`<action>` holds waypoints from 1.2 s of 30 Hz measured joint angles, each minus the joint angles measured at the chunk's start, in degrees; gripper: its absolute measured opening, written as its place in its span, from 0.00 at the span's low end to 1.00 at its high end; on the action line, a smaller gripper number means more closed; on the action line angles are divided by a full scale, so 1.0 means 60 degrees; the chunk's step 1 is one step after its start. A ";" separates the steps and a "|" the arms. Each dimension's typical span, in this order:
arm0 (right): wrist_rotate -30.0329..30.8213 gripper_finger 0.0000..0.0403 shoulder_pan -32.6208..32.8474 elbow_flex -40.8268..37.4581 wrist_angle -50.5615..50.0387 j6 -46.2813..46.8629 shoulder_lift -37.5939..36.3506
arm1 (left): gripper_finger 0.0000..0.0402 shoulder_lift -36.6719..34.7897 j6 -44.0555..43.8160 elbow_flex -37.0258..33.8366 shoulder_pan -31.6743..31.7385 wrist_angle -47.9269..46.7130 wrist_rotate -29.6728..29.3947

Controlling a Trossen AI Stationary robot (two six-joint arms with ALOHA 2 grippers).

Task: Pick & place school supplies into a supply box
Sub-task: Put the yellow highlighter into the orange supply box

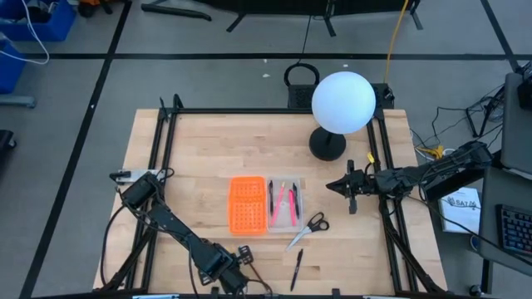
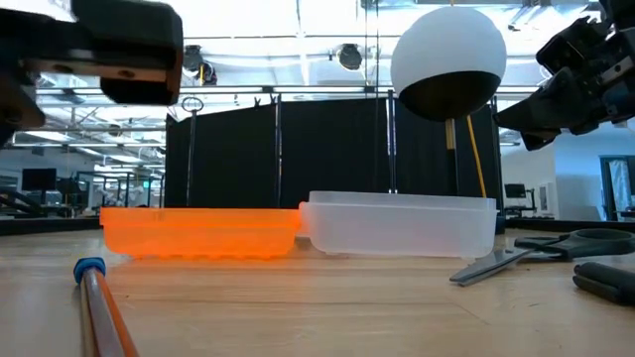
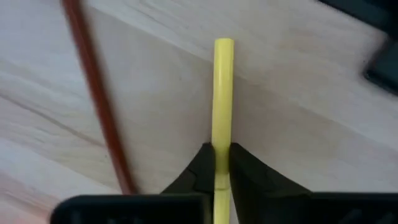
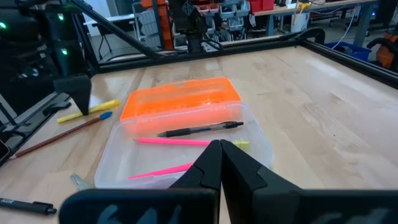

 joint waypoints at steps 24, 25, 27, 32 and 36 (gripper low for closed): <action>-0.0037 0.00 0.0000 -0.0001 0.0000 0.0266 0.0313 | 0.01 0.0024 0.2405 0.5118 0.1294 -0.5129 -0.3917; -0.0041 0.00 0.0004 -0.0002 -0.0032 0.0266 0.0313 | 0.01 0.0024 0.2396 0.5118 0.1412 -0.5185 -0.3734; -0.0047 0.00 0.0004 -0.0002 -0.0104 0.0288 0.0313 | 0.01 0.0024 0.1831 0.5051 0.1661 -0.5212 -0.3016; -0.0047 0.00 0.0006 -0.0002 -0.0275 0.0477 0.0316 | 0.02 0.0024 -0.0898 0.4725 0.2218 -0.4764 -0.1938; -0.0258 0.00 0.0004 -0.0002 -0.0304 0.0358 0.0391 | 0.01 -0.0245 -0.1162 0.4157 0.2419 -0.4646 -0.1841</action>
